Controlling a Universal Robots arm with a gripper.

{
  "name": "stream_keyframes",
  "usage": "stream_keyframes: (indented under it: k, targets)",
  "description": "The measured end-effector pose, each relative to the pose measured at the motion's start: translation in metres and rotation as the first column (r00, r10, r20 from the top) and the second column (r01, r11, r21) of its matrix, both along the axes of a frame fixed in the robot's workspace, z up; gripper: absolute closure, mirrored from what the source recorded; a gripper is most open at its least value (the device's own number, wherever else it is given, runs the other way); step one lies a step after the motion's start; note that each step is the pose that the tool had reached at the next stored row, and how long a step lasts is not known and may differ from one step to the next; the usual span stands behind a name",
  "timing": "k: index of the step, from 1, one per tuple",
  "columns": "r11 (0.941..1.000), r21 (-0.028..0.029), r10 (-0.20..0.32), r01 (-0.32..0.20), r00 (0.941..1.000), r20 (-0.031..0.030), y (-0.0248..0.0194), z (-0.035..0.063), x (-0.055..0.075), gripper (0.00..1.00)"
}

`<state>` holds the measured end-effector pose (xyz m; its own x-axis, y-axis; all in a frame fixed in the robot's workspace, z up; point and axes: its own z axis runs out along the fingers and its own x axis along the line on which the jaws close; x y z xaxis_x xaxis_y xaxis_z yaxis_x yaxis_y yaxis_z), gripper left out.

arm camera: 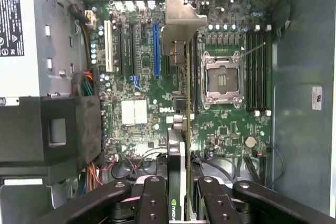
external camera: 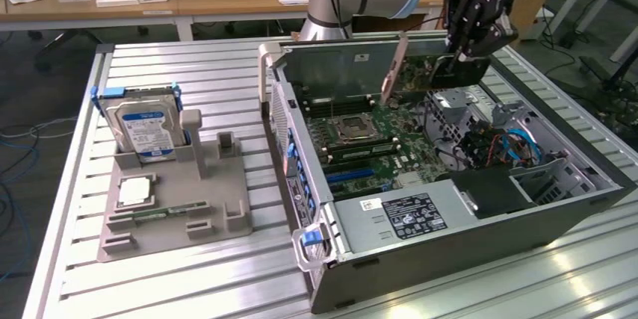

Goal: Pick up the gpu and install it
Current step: 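Insert the gpu into the slot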

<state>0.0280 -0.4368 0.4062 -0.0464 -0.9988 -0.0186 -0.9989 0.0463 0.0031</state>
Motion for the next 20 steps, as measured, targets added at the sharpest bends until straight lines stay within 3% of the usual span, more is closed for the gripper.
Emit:
stream_keyframes:
  k: [5,11,20]
  targets:
    - [1.0,0.0001,0.0,0.0,1.0,0.0018,-0.0006,-0.0001,-0.013,0.73]
    - [1.0,0.0035,0.001,-0.001,1.0,0.0029,-0.0115,-0.003,-0.017,0.73]
    - [1.0,0.0041,0.002,-0.002,1.0,0.0027,-0.012,-0.0187,-0.023,0.73]
